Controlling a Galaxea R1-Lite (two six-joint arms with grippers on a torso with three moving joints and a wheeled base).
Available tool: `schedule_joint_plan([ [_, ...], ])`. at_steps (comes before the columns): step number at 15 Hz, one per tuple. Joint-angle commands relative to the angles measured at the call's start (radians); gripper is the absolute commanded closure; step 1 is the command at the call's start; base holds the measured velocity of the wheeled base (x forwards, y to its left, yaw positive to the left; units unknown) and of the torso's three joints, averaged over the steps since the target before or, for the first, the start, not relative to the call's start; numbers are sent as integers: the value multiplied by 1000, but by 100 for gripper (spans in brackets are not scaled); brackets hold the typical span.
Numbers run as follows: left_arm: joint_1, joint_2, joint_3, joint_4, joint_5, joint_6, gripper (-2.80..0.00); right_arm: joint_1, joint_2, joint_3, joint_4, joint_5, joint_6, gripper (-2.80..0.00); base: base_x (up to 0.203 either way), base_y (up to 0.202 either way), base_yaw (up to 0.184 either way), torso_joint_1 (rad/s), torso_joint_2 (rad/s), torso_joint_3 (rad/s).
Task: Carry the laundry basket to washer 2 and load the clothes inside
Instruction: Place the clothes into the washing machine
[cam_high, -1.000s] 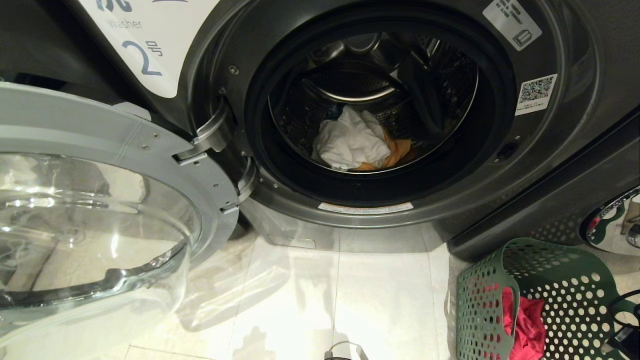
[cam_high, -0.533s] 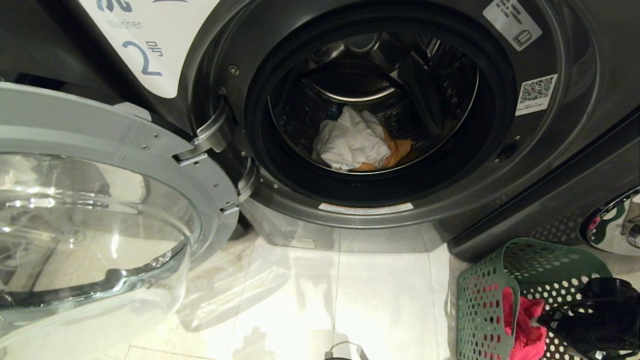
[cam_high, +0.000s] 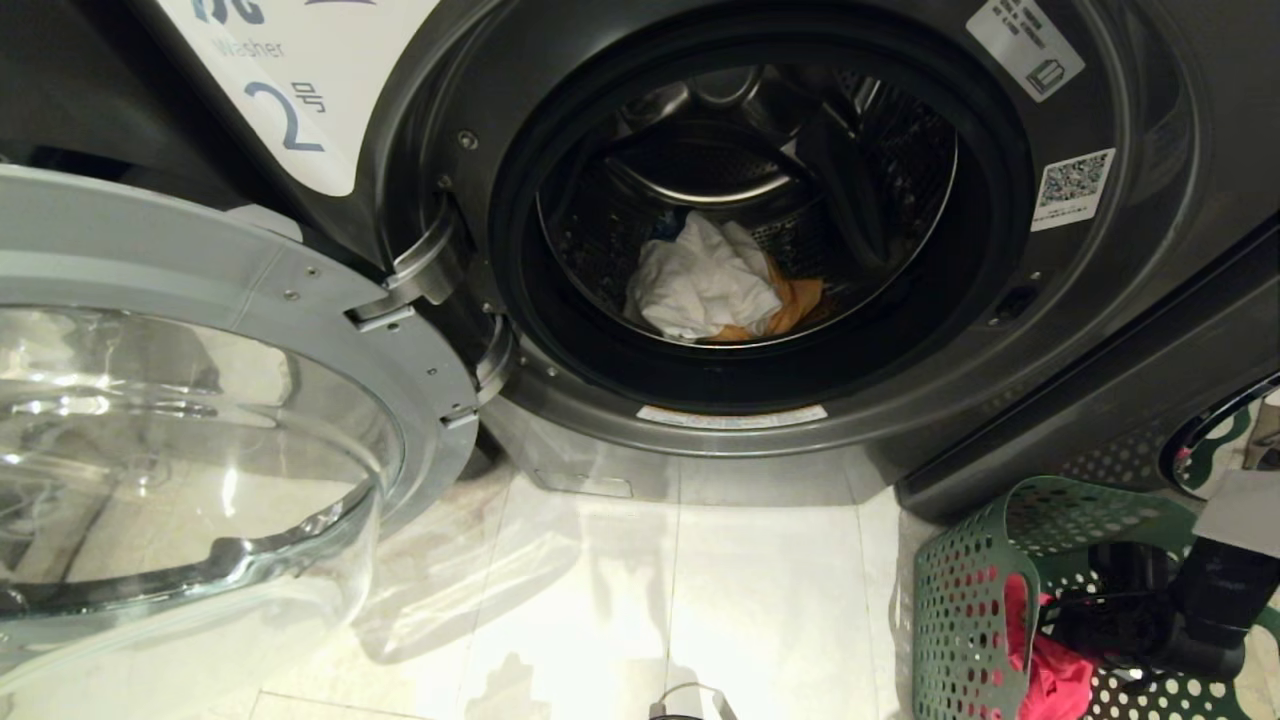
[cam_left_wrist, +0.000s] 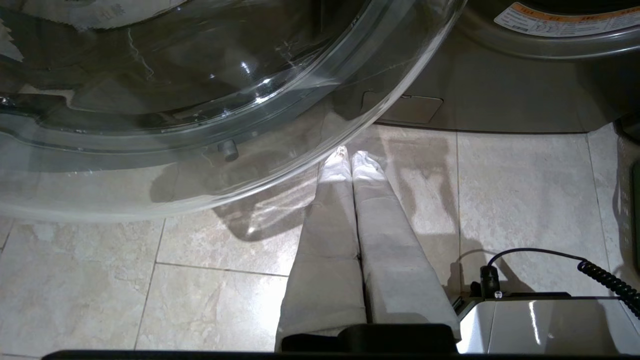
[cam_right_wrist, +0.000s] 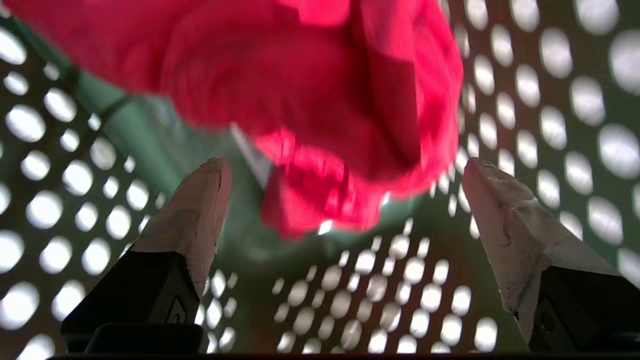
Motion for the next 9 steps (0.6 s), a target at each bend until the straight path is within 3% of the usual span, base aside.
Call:
schedule_joint_plan([
  [1,0,0,0,0,0,0,0,2,73,-57,-9,-5,-40,-280,0,0,0,0,0,0],
  [4,0,1,0,0,0,0,0,2,148,-180,-8,-3,-92,-280,0,0,0,0,0,0],
  [9,0,1,0,1,0,0,0,2,314,-388,-9,4,-98,-280,0,0,0,0,0,0],
])
